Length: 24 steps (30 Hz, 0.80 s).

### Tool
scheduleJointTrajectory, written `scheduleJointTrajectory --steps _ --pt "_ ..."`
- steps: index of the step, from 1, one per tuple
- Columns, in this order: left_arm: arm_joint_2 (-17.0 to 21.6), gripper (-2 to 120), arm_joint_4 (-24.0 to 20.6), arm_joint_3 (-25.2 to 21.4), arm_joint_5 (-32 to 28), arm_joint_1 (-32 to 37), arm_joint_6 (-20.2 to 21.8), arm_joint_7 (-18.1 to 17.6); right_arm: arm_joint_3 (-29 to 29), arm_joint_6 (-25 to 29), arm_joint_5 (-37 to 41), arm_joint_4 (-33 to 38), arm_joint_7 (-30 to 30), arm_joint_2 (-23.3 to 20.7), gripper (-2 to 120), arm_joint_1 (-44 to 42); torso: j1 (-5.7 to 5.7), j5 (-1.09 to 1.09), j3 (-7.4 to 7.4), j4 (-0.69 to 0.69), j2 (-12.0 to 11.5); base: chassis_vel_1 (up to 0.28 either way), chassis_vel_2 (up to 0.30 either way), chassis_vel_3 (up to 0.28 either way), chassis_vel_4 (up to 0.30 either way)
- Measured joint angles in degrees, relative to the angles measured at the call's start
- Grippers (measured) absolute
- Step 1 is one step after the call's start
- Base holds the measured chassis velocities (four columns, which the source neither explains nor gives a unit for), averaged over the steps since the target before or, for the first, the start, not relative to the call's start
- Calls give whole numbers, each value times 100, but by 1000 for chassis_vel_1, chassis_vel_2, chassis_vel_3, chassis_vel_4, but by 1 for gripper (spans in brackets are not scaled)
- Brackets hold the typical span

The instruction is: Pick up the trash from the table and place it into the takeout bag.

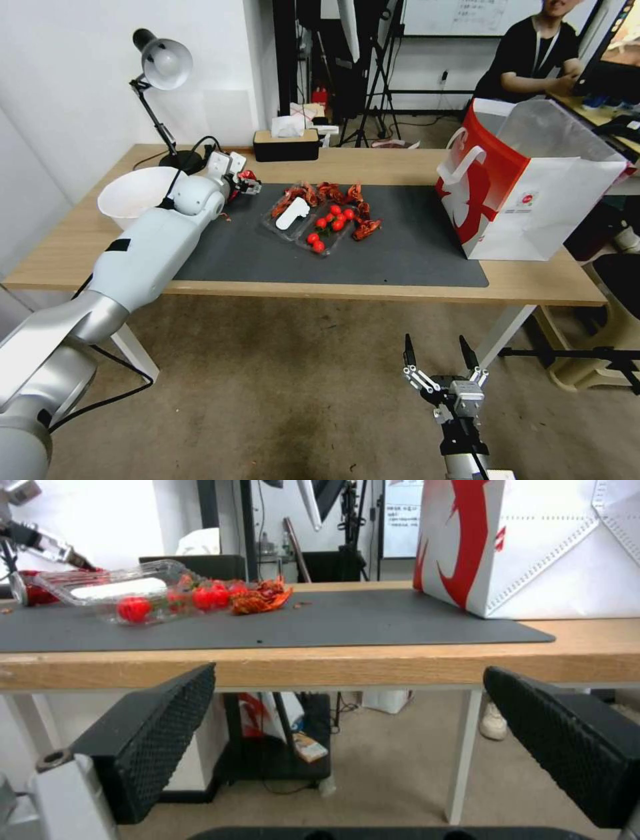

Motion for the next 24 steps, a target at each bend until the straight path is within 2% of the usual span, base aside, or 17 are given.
scheduleJointTrajectory --steps 2,7,10,11,13,20,24 --pt "-86 100 448 111 174 -261 210 194 2 5 5 -42 1 -5 100 12 0 1 0 -3 0 0 0 0 0" --pt "-185 100 845 176 350 -496 433 362 0 9 10 -75 3 -8 100 32 0 1 0 -2 0 0 0 0 0" --pt "-270 100 1129 196 392 -671 786 461 -18 17 11 -85 3 -2 100 37 0 1 0 -2 0 0 0 0 0" --pt "-270 100 1129 196 392 -671 786 461 -18 17 11 -85 3 -2 100 37 0 1 0 -2 0 0 0 0 0" --pt "-296 100 1251 192 339 -769 1331 611 -20 44 11 -91 3 -4 100 29 -1 1 0 -2 0 0 0 0 0" --pt "-386 100 1657 247 333 -945 1508 639 -31 85 11 -132 2 -9 100 29 -1 1 -1 -2 0 0 0 0 0" --pt "-460 92 1916 261 350 -999 1539 637 -33 96 18 -185 4 -22 100 60 0 1 0 -2 0 0 0 0 0"
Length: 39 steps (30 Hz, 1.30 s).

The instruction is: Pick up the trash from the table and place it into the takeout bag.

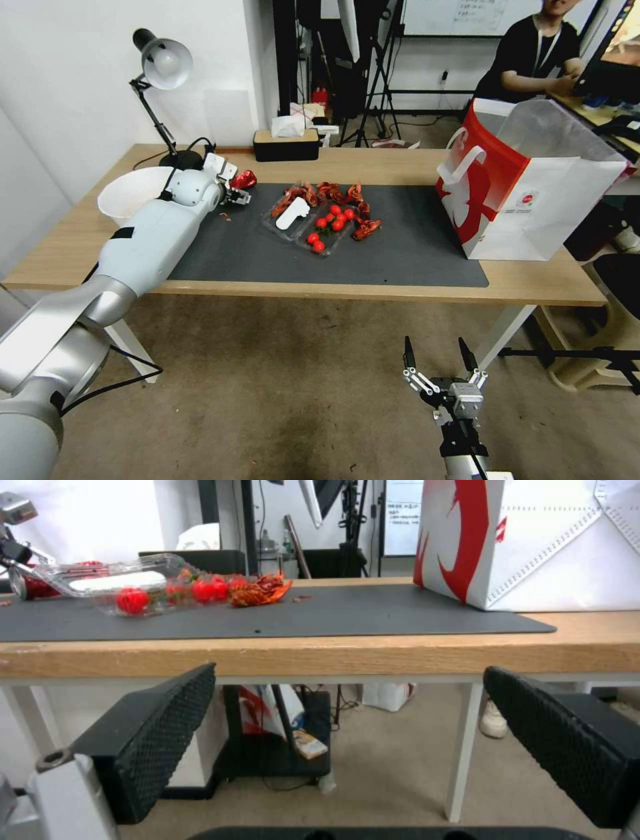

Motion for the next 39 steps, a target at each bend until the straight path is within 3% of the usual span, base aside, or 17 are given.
scheduleJointTrajectory --steps 3,8,10,13,18,22,24,26,27,28,30,31,33,34,35,36,39 --pt "-41 75 107 -22 -9 -23 105 4 4 3 18 -21 4 -23 100 8 0 0 0 0 0 0 0 0 0" --pt "-33 63 92 -42 -23 10 131 8 -1 4 19 -33 5 -19 100 18 0 0 0 0 0 0 0 0 0" --pt "-28 51 79 -45 -62 29 131 10 -5 4 19 -38 5 -16 100 15 0 0 0 0 0 0 0 0 0" --pt "-38 42 83 -54 -113 38 124 -5 -5 4 16 -38 5 -11 100 0 0 0 -1 0 0 0 0 0 0" --pt "-35 33 27 -109 -368 83 -49 -15 -4 16 5 -41 5 -3 100 -10 0 0 -1 1 0 0 0 0 0" --pt "6 33 -168 -201 -596 153 -203 20 -3 25 -4 -41 4 1 100 -16 0 1 -1 -1 0 0 0 0 0" --pt "44 33 -294 -276 -804 231 -485 61 -3 25 -7 -38 3 2 100 -17 0 1 -1 0 0 0 0 0 0" --pt "122 33 -508 -404 -1136 417 -1187 499 -4 29 -10 -35 2 3 100 -16 0 0 -1 0 0 0 0 0 0" --pt "122 33 -508 -404 -1136 417 -1187 499 -4 29 -10 -35 2 3 100 -16 0 0 -1 0 0 0 0 0 0" --pt "179 33 -546 -416 -1212 577 -2081 1233 -14 35 -13 -38 -1 5 100 -14 0 -1 0 0 0 0 0 0 0" --pt "214 33 -481 -405 -1292 645 -2972 1972 -19 37 -15 -38 -4 6 100 -9 0 1 -1 0 0 0 0 0 0" --pt "214 33 -481 -405 -1292 645 -2972 1972 -19 37 -15 -38 -4 6 100 -9 0 1 -1 0 0 0 0 0 0" --pt "238 33 -500 -375 -1748 704 -3694 2750 -23 37 -17 -38 -8 4 100 -8 -1 -2 0 2 0 0 0 0 0" --pt "236 33 -514 -373 -1908 709 -3845 2998 -25 37 -18 -38 -8 4 100 -8 -1 -1 0 1 0 0 0 0 0" --pt "222 33 -562 -378 -2110 707 -3995 3478 -32 38 -20 -38 -9 5 100 -10 -1 2 -1 -1 0 0 0 0 0" --pt "222 33 -562 -378 -2110 707 -3995 3478 -32 38 -20 -38 -9 5 100 -10 -1 2 -1 -1 0 0 0 0 0" --pt "161 33 -613 -388 -2254 643 -4047 4282 -36 41 -23 -26 -11 11 100 -18 0 0 0 0 0 0 0 0 0"
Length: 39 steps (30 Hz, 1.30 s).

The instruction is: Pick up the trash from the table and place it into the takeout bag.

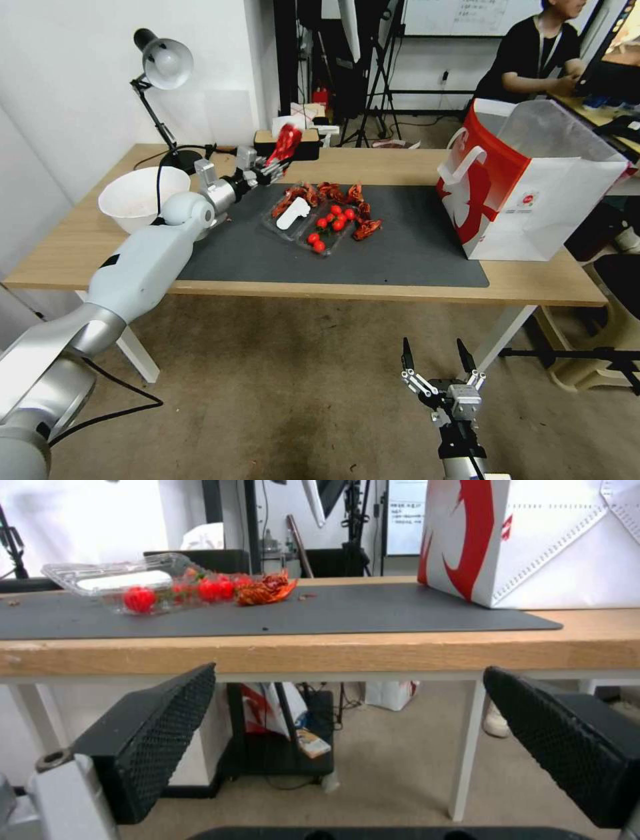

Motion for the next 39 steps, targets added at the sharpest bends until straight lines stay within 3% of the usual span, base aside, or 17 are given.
scheduleJointTrajectory --steps 6,21,30,39 --pt "-149 33 -186 77 -99 -196 61 462 28 39 -1 38 0 -6 100 -46 0 1 0 -1 0 0 0 0 0" --pt "-822 33 -484 838 -333 -1128 259 437 41 86 -15 126 0 74 100 -227 0 1 0 0 0 0 0 0 0" --pt "-1919 33 90 1267 -350 -1803 320 368 82 106 -41 222 0 116 100 -304 0 2 0 -2 0 0 0 0 0" --pt "-2615 33 812 1552 -317 -2161 360 258 116 198 -97 205 57 163 100 -426 0 0 0 0 0 0 0 0 0"
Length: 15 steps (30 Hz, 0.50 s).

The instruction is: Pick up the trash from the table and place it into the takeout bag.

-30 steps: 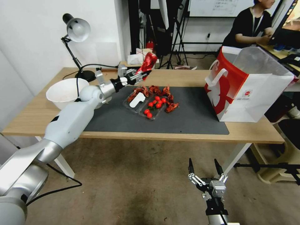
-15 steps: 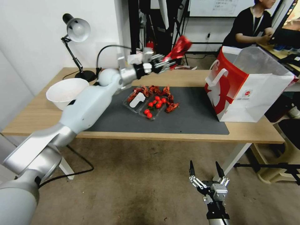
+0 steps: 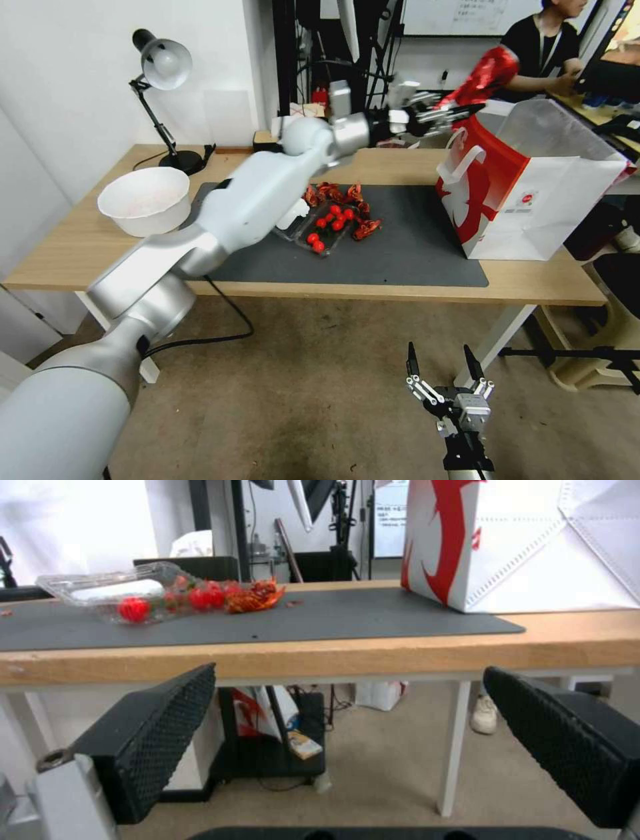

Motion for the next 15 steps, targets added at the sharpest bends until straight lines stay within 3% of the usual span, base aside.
scheduleJointTrajectory --steps 7,15 --pt "-508 33 630 281 -12 -399 9 -181 -6 18 -48 -10 10 60 100 -36 0 1 0 -3 0 0 0 0 0" --pt "-518 33 737 774 -160 -609 46 -560 -37 29 -115 -83 2 117 100 -24 0 -1 0 0 0 0 0 0 0"
